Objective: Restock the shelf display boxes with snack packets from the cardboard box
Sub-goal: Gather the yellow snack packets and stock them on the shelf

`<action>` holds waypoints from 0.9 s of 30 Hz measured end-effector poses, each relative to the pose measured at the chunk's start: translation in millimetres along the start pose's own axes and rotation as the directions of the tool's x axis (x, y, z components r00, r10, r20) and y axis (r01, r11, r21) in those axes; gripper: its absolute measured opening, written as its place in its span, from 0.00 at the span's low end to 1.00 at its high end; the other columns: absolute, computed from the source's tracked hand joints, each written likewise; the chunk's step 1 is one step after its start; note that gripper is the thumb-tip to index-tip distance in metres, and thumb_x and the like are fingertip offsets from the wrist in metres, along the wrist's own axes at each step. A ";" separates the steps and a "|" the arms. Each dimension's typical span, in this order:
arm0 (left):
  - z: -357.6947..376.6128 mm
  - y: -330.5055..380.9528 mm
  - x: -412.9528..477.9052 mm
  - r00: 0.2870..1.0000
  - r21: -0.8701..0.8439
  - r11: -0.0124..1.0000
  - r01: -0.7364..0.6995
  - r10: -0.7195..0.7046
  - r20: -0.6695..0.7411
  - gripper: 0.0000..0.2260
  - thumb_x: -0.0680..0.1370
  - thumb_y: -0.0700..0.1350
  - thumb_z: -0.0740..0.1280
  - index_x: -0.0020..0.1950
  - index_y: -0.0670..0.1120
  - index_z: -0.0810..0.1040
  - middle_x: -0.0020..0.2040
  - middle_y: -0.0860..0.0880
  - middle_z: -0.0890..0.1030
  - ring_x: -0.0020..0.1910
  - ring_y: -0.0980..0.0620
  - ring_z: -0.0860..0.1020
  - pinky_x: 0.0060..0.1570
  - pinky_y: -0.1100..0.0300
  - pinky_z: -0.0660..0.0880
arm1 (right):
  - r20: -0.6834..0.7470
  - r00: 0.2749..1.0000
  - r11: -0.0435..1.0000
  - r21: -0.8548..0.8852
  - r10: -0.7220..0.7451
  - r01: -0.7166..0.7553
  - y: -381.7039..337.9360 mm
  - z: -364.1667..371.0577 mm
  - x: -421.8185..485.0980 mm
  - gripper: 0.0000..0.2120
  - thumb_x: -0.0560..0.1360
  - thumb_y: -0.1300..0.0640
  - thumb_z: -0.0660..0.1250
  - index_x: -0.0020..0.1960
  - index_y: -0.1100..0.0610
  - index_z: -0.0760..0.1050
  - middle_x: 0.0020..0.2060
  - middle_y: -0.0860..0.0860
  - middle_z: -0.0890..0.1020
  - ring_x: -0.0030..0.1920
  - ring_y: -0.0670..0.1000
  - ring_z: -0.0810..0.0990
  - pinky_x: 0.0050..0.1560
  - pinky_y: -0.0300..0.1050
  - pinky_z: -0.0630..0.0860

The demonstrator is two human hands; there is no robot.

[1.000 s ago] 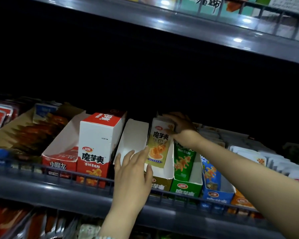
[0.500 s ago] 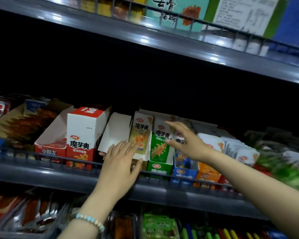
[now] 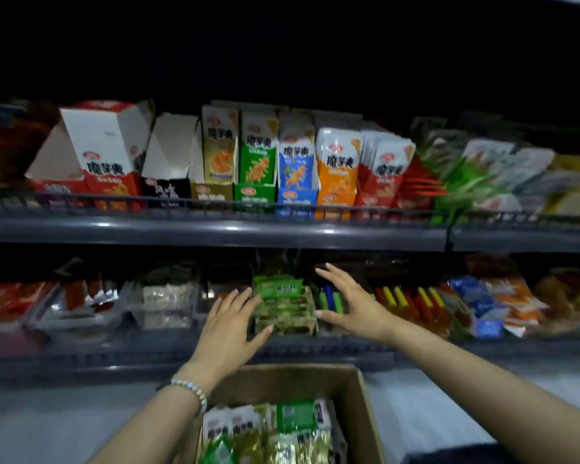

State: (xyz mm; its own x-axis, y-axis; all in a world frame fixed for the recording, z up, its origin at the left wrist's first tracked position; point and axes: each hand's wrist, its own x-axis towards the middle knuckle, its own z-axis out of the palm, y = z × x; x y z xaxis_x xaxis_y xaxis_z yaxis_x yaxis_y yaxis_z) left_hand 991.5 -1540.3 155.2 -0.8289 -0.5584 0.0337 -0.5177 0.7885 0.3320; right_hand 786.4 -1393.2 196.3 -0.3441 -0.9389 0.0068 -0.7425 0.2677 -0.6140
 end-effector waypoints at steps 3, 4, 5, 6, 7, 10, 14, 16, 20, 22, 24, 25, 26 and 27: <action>44.7 -1.6 -15.5 0.989 0.019 0.999 0.038 -0.041 0.143 0.32 0.78 0.65 0.52 0.78 0.52 0.54 0.79 0.52 0.53 0.77 0.52 0.49 0.76 0.54 0.47 | 0.073 0.990 0.992 0.024 0.120 -0.122 28.1 40.0 -21.8 0.37 0.74 0.47 0.70 0.76 0.46 0.54 0.77 0.44 0.50 0.76 0.47 0.50 0.72 0.44 0.55; 53.2 -2.7 -18.2 0.983 0.021 0.998 0.054 -0.057 0.176 0.31 0.79 0.64 0.53 0.78 0.51 0.54 0.79 0.52 0.53 0.77 0.51 0.49 0.76 0.53 0.48 | 0.093 0.984 0.988 0.029 0.152 -0.155 35.1 50.8 -25.2 0.37 0.74 0.47 0.69 0.77 0.46 0.53 0.77 0.45 0.50 0.76 0.48 0.49 0.73 0.45 0.55; 62.9 -4.4 -22.1 0.975 0.028 0.997 0.072 -0.077 0.211 0.31 0.79 0.64 0.53 0.78 0.51 0.54 0.79 0.52 0.53 0.77 0.52 0.50 0.75 0.53 0.48 | 0.113 0.978 0.983 0.032 0.174 -0.179 43.1 62.8 -29.8 0.37 0.74 0.47 0.69 0.77 0.46 0.53 0.77 0.45 0.50 0.77 0.48 0.49 0.73 0.46 0.56; 73.5 -6.3 -25.7 0.962 0.040 0.994 0.101 -0.107 0.251 0.31 0.80 0.63 0.53 0.78 0.51 0.54 0.79 0.52 0.53 0.77 0.52 0.50 0.75 0.53 0.48 | 0.129 0.972 0.979 0.038 0.196 -0.202 51.4 75.9 -34.2 0.37 0.74 0.47 0.69 0.77 0.47 0.53 0.77 0.46 0.50 0.77 0.49 0.50 0.73 0.46 0.56; 84.5 -9.0 -28.6 0.951 0.044 0.991 0.128 -0.135 0.279 0.30 0.80 0.63 0.53 0.78 0.50 0.54 0.78 0.52 0.54 0.77 0.52 0.52 0.74 0.52 0.49 | 0.140 0.966 0.974 0.044 0.215 -0.223 59.5 88.8 -38.6 0.37 0.74 0.47 0.69 0.77 0.49 0.54 0.77 0.47 0.51 0.77 0.49 0.50 0.73 0.46 0.56; 119.7 -20.6 -40.4 0.922 0.056 0.985 0.166 -0.175 0.345 0.31 0.79 0.63 0.54 0.78 0.49 0.56 0.78 0.50 0.56 0.76 0.50 0.55 0.75 0.51 0.52 | 0.204 0.931 0.947 0.052 0.302 -0.318 83.8 126.2 -50.2 0.36 0.75 0.49 0.69 0.77 0.52 0.54 0.77 0.50 0.53 0.76 0.51 0.53 0.71 0.43 0.55; 150.9 -31.7 -55.3 0.859 0.059 0.969 0.242 -0.242 0.451 0.29 0.80 0.61 0.55 0.77 0.48 0.56 0.78 0.48 0.56 0.76 0.47 0.56 0.74 0.52 0.54 | 0.290 0.856 0.863 0.151 0.428 -0.483 111.5 170.0 -63.0 0.35 0.76 0.52 0.68 0.76 0.56 0.55 0.76 0.54 0.56 0.75 0.54 0.56 0.71 0.43 0.57; 165.7 -37.5 -61.3 0.832 0.058 0.958 0.279 -0.272 0.484 0.29 0.80 0.61 0.54 0.77 0.48 0.56 0.78 0.47 0.57 0.76 0.47 0.56 0.74 0.51 0.55 | 0.305 0.804 0.781 0.227 0.511 -0.582 121.8 189.9 -70.0 0.35 0.75 0.55 0.69 0.75 0.58 0.56 0.74 0.56 0.59 0.74 0.56 0.60 0.72 0.45 0.60; 198.6 -52.3 -70.2 0.763 0.035 0.937 0.348 -0.304 0.570 0.30 0.81 0.61 0.53 0.78 0.48 0.54 0.78 0.48 0.57 0.76 0.48 0.55 0.74 0.51 0.55 | 0.363 0.663 0.511 0.435 0.654 -0.742 142.5 229.7 -82.0 0.33 0.74 0.61 0.70 0.74 0.60 0.59 0.72 0.57 0.63 0.71 0.58 0.65 0.68 0.45 0.65; 212.1 -55.7 -72.1 0.726 0.045 0.934 0.354 -0.305 0.616 0.30 0.81 0.61 0.52 0.79 0.48 0.52 0.78 0.48 0.54 0.77 0.48 0.53 0.74 0.53 0.53 | 0.382 0.598 0.441 0.423 0.705 -0.791 151.1 243.4 -86.0 0.34 0.74 0.58 0.70 0.75 0.61 0.57 0.73 0.57 0.63 0.72 0.57 0.64 0.64 0.42 0.65; 225.2 -57.6 -72.9 0.699 0.048 0.938 0.343 -0.289 0.654 0.29 0.82 0.60 0.51 0.79 0.48 0.51 0.79 0.48 0.53 0.77 0.48 0.51 0.75 0.53 0.52 | 0.384 0.552 0.405 0.401 0.740 -0.822 160.8 254.4 -88.6 0.35 0.75 0.57 0.69 0.75 0.63 0.56 0.73 0.56 0.62 0.73 0.57 0.62 0.67 0.44 0.63; 232.5 -59.1 -72.9 0.696 0.047 0.942 0.331 -0.277 0.663 0.28 0.82 0.60 0.50 0.79 0.48 0.51 0.79 0.49 0.53 0.77 0.48 0.51 0.76 0.52 0.51 | 0.386 0.531 0.384 0.397 0.755 -0.834 165.8 258.6 -89.9 0.33 0.75 0.57 0.69 0.74 0.64 0.58 0.72 0.57 0.65 0.72 0.57 0.63 0.67 0.45 0.64; 239.8 -60.6 -72.6 0.696 0.046 0.949 0.313 -0.262 0.668 0.28 0.82 0.59 0.50 0.79 0.49 0.52 0.79 0.49 0.52 0.78 0.48 0.50 0.76 0.51 0.51 | 0.389 0.510 0.362 0.395 0.767 -0.845 170.5 263.5 -90.1 0.30 0.75 0.58 0.69 0.72 0.65 0.62 0.68 0.57 0.69 0.70 0.57 0.66 0.65 0.46 0.66; 245.3 -60.4 -71.8 0.689 0.050 0.955 0.293 -0.247 0.681 0.28 0.82 0.59 0.50 0.79 0.50 0.52 0.79 0.50 0.52 0.78 0.47 0.50 0.76 0.50 0.51 | 0.395 0.486 0.329 0.401 0.780 -0.855 174.8 267.8 -90.2 0.26 0.75 0.59 0.70 0.68 0.66 0.66 0.64 0.56 0.73 0.67 0.56 0.70 0.63 0.46 0.68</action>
State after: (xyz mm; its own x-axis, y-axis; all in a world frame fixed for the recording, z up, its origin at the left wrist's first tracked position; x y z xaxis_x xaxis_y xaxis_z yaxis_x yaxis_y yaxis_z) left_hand 1030.3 -1484.6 -98.5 -0.5876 -0.4039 -0.7011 -0.7475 0.6027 0.2793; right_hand 841.6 -1319.6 -123.0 -0.5196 -0.3324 -0.7871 0.2801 0.8040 -0.5245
